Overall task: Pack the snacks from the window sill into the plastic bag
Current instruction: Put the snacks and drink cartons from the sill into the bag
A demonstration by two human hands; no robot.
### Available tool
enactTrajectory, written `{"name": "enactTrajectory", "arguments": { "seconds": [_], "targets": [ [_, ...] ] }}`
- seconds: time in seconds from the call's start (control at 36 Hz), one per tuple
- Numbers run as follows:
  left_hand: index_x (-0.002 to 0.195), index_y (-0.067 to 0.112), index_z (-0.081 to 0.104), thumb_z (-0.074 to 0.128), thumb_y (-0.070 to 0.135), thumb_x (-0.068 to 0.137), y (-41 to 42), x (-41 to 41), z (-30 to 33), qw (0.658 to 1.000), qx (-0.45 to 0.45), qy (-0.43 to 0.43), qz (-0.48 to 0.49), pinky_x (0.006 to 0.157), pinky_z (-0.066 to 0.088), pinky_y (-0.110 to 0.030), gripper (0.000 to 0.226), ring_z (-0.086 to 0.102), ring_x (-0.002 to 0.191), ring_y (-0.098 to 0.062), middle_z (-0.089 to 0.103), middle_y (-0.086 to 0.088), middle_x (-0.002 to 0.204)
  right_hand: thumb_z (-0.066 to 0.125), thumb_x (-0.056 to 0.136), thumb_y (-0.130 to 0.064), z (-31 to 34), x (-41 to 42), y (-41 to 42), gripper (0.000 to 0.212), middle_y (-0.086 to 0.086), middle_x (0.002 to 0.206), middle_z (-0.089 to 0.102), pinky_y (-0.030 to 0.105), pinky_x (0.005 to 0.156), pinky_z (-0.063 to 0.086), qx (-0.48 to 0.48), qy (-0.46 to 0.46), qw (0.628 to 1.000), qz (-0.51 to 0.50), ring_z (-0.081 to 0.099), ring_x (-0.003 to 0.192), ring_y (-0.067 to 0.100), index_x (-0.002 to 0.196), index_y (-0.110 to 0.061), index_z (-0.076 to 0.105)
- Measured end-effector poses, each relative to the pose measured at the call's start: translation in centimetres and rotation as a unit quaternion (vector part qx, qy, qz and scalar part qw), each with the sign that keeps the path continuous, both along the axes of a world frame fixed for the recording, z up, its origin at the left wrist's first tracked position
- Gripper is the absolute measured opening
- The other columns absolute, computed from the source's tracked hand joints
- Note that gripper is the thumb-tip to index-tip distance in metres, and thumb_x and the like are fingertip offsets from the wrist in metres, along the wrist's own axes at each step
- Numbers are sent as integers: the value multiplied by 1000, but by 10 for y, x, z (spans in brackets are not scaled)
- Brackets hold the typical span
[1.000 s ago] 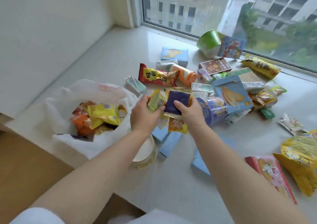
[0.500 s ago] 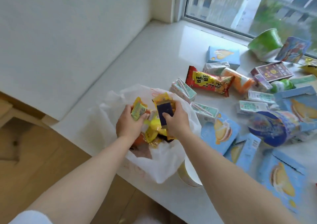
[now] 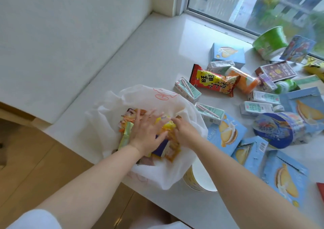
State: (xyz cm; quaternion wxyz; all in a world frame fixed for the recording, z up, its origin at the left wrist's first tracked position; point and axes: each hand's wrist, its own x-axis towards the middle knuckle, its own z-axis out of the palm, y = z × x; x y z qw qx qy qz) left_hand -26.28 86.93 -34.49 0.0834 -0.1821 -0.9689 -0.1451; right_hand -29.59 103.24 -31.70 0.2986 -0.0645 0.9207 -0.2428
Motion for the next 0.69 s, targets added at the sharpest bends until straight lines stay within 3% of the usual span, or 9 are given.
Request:
{"name": "enactTrajectory", "arguments": {
  "seconds": [0.11, 0.19, 0.25, 0.31, 0.44, 0.53, 0.61, 0.67, 0.69],
  "targets": [
    [130, 33, 51, 40, 63, 84, 18, 5, -5, 965, -154, -124, -172, 113, 9, -62, 57, 38, 134, -22, 51, 5, 135, 47, 90, -18, 4, 8, 15, 49, 12, 125, 54, 35, 84, 43, 95, 6, 995, 5, 54, 112, 31, 137, -14, 33],
    [141, 40, 32, 44, 58, 89, 15, 7, -6, 937, -228, -235, -125, 113, -4, -61, 56, 14, 143, -22, 24, 7, 153, 55, 87, -35, -7, 20, 31, 49, 11, 123, 55, 35, 90, 38, 215, -35, 969, 115, 51, 115, 29, 129, -12, 42],
    [138, 41, 34, 47, 51, 90, 11, 6, -3, 941, -221, -240, -88, 113, 0, -59, 50, 17, 140, -22, 25, 7, 152, 58, 85, -44, -11, 24, 39, 45, 6, 116, 60, 35, 94, 33, 268, -10, 946, 181, 48, 116, 26, 119, -16, 54],
    [134, 39, 38, 49, 47, 90, 8, 4, 0, 948, -216, -226, -63, 112, 5, -56, 47, 25, 136, -23, 32, 5, 147, 55, 88, -31, -8, 25, 42, 25, 4, 103, 62, 34, 92, 32, 276, 20, 938, 208, 52, 111, 25, 108, -19, 63],
    [137, 39, 37, 51, 41, 91, 4, -3, 9, 949, -237, -208, -19, 114, 8, -54, 48, 23, 137, -24, 34, 2, 145, 48, 92, -25, 17, 17, 58, 24, 3, 105, 59, 33, 86, 36, 177, 46, 971, 154, 48, 109, 23, 110, -24, 64],
    [138, 41, 35, 45, 47, 92, 4, -5, 15, 944, -247, -220, 1, 114, 9, -55, 47, 20, 139, -25, 34, 2, 146, 61, 89, -23, 48, 10, 80, 10, 0, 97, 57, 29, 82, 39, -10, 21, 1000, 8, 52, 96, 19, 98, -20, 66],
    [140, 37, 34, 35, 35, 99, 7, -5, 21, 928, -281, -244, 11, 114, 10, -55, 42, 17, 141, -26, 32, -1, 148, 66, 84, -7, 82, 11, 104, 14, -3, 83, 52, 22, 79, 38, -229, 6, 962, -147, 51, 82, 15, 74, -15, 62],
    [145, 28, 29, 37, 32, 99, 11, -5, 24, 926, -271, -261, 30, 114, 11, -51, 47, 18, 141, -25, 32, -2, 149, 66, 82, -4, 93, 13, 116, 16, 0, 86, 51, 25, 83, 40, -238, 13, 957, -163, 51, 86, 17, 70, -14, 63],
    [145, 24, 30, 41, 34, 97, 14, -4, 28, 933, -241, -262, 46, 114, 15, -47, 50, 24, 139, -25, 37, -2, 147, 66, 82, -7, 93, 14, 121, 14, 1, 91, 51, 30, 84, 41, -172, 29, 976, -129, 51, 90, 19, 71, -15, 64]
  ]
}}
